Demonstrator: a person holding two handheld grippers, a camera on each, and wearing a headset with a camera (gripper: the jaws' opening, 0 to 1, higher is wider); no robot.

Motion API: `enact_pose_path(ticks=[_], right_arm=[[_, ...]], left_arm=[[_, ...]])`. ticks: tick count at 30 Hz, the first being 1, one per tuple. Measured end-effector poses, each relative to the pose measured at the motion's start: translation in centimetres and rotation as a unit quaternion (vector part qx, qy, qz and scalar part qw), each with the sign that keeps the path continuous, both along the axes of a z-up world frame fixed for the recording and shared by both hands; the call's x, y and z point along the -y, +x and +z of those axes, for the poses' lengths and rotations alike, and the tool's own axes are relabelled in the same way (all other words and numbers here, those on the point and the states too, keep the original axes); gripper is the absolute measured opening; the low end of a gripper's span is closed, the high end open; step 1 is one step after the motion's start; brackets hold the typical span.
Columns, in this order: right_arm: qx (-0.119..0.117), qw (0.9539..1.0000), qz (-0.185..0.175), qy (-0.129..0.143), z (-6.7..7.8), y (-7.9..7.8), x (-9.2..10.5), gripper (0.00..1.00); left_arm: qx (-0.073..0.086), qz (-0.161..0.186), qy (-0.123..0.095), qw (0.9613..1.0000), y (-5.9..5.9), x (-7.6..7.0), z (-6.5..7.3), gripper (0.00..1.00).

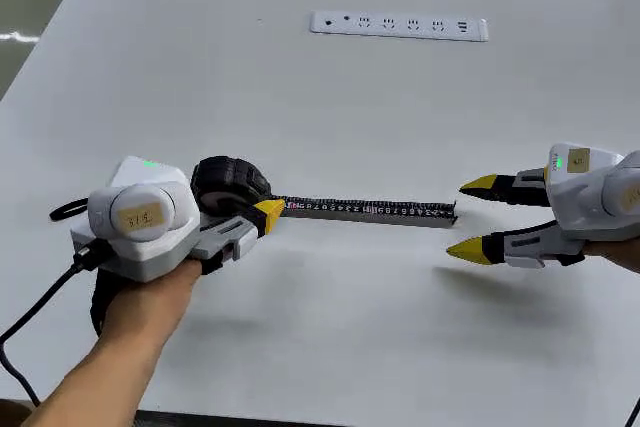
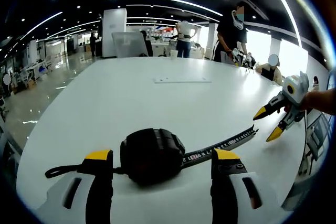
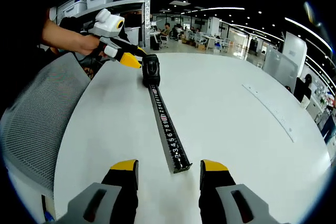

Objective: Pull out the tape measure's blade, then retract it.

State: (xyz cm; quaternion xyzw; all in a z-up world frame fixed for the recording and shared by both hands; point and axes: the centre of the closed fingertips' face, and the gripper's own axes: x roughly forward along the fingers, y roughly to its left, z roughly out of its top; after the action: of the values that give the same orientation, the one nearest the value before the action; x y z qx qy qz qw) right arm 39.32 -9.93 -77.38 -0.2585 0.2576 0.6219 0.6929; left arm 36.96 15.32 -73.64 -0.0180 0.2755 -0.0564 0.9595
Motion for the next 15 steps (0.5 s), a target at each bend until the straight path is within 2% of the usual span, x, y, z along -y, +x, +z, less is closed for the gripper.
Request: enact_pose_path(ticks=[6, 10, 15], right_arm=[[0.003, 0.9998, 0.017, -0.008, -0.34, 0.49, -0.17, 0.4], [0.003, 0.9995, 0.027, -0.014, -0.63, 0.75, -0.21, 0.36], [0.005, 0.9989, 0.043, -0.02, -0.82, 1.01, -0.4, 0.29]], left_arm=[[-0.019, 0.021, 0.003, 0.9996, 0.19, -0.37, -0.64, 0.67], [-0.021, 0.026, 0.002, 0.9994, 0.33, -0.4, -0.66, 0.66], [-0.033, 0.037, 0.001, 0.9988, 0.61, -0.58, -0.99, 0.63]])
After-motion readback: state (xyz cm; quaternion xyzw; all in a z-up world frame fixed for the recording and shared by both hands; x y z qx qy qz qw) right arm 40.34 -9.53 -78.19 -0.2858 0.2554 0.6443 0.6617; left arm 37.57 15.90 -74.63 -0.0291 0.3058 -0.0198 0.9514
